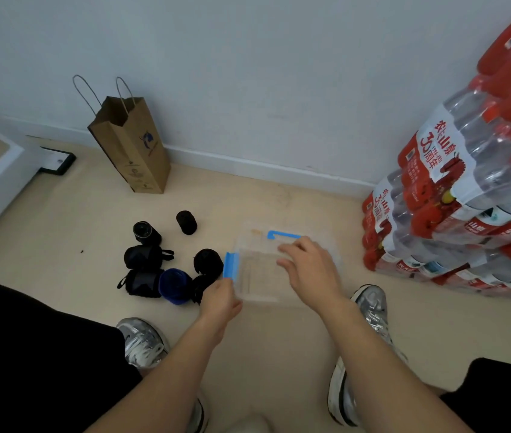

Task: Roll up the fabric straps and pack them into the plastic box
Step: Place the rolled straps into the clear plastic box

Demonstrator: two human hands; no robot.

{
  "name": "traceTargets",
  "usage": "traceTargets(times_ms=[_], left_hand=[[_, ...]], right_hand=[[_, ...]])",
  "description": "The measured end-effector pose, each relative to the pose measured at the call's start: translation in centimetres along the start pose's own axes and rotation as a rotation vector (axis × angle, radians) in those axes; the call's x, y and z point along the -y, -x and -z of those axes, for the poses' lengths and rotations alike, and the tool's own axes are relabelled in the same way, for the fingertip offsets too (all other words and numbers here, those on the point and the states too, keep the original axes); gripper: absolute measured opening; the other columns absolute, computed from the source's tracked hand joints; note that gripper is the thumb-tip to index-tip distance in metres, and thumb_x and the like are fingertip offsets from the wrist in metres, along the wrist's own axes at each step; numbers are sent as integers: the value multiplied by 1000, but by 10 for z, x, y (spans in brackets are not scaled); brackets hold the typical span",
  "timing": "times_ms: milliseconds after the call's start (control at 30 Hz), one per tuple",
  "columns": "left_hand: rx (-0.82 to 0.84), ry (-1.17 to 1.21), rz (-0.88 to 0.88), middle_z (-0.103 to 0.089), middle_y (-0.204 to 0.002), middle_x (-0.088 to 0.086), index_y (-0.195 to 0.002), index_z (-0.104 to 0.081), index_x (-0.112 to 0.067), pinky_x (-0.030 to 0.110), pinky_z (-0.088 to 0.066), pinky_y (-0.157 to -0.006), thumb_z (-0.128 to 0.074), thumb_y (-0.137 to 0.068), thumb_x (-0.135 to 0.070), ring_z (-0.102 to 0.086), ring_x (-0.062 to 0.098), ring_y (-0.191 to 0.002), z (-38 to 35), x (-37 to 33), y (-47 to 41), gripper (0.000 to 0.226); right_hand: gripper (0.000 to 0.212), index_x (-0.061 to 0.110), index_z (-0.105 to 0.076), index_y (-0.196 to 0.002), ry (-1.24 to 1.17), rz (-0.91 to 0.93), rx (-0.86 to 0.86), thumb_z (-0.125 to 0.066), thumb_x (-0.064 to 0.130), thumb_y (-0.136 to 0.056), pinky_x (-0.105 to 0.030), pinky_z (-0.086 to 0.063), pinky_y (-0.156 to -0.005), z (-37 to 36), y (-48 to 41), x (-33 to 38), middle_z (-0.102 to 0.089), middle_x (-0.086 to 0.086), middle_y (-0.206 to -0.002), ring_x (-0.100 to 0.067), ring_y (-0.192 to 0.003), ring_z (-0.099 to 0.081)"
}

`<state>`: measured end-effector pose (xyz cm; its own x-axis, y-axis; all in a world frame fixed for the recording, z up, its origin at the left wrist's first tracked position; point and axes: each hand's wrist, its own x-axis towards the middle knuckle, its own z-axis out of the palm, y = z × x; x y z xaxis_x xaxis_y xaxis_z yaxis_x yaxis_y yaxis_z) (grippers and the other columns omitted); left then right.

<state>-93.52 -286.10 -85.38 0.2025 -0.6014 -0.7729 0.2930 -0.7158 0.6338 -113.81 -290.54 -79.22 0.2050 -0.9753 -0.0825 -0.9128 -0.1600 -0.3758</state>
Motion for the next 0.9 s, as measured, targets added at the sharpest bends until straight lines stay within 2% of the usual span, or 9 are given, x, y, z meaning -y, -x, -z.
traceTargets(times_ms=[67, 167, 267, 367, 500, 567, 733, 833, 900], left_hand=[[5, -139, -59, -44, -64, 0, -92, -57, -9, 28, -36, -55, -52, -95, -2, -41, 16, -54, 5, 4, 0, 9], [-47, -223, -108, -61, -71, 6, -106, -69, 1, 36, -53, -66, -60, -93, 0, -58, 22, -60, 9, 3, 2, 16], [-275, -562, -303, -71, -95, 2, -106, -69, -13, 42, -63, -73, -67, -91, -10, -71, 25, -81, 17, -8, 3, 15], [-380, -947, -451, -50, -129, 4, -130, -57, -19, 43, -55, -86, -70, -87, -12, -56, 27, -112, 31, -14, -5, 45], [-217, -1325, -376, -46, -148, 8, -158, -31, -18, 47, -48, -106, -76, -84, -26, -46, 35, -131, 40, -19, -22, 87], [-176, -1386, -375, -55, -142, 6, -155, -27, -18, 45, -49, -100, -79, -83, -27, -47, 33, -127, 42, -20, -31, 89], [-226, -1493, -478, -65, -110, 5, -132, -35, -20, 38, -47, -83, -76, -87, -27, -55, 28, -109, 46, -24, -39, 61], [-241, -1541, -540, -65, -105, 3, -123, -41, -19, 38, -46, -81, -73, -87, -35, -55, 27, -107, 46, -30, -35, 51], [-245, -1554, -581, -68, -99, 0, -113, -46, -19, 38, -45, -79, -73, -84, -45, -56, 26, -102, 45, -36, -29, 47]], right_hand=[[31, 23, -72, -135, 55, -8, -59, -60, 37, -110, -42, -40, -99, 4, -9, -1, -63, -6, -123, -33, -113, -63], [33, 27, -66, -140, 173, 3, -51, -51, 38, -113, -42, -35, -98, 7, -24, -6, -60, -3, -127, -31, -112, -62], [35, 27, -61, -144, 239, 4, -14, -43, 39, -116, -43, -36, -99, 7, -42, -8, -56, -3, -131, -29, -115, -60], [38, 27, -57, -147, 280, -12, 42, -38, 40, -117, -43, -36, -102, 0, -56, -9, -55, -4, -133, -29, -118, -59], [38, 29, -53, -149, 311, -53, 124, -33, 38, -118, -45, -36, -102, -8, -71, -15, -54, -7, -136, -33, -121, -57], [38, 29, -50, -151, 306, -58, 170, -32, 35, -118, -46, -36, -103, -12, -79, -18, -53, -10, -138, -36, -123, -55], [45, 27, -41, -158, 290, -67, 228, -38, 35, -114, -50, -34, -111, -12, -86, -13, -52, -15, -144, -40, -131, -51], [46, 23, -51, -152, 261, -79, 40, -50, 26, -107, -46, -33, -106, -7, -79, 0, -55, -12, -137, -36, -126, -49], [38, 19, -66, -136, 202, -53, -111, -58, 16, -98, -44, -34, -96, -4, -70, 10, -60, -9, -123, -34, -115, -52]])
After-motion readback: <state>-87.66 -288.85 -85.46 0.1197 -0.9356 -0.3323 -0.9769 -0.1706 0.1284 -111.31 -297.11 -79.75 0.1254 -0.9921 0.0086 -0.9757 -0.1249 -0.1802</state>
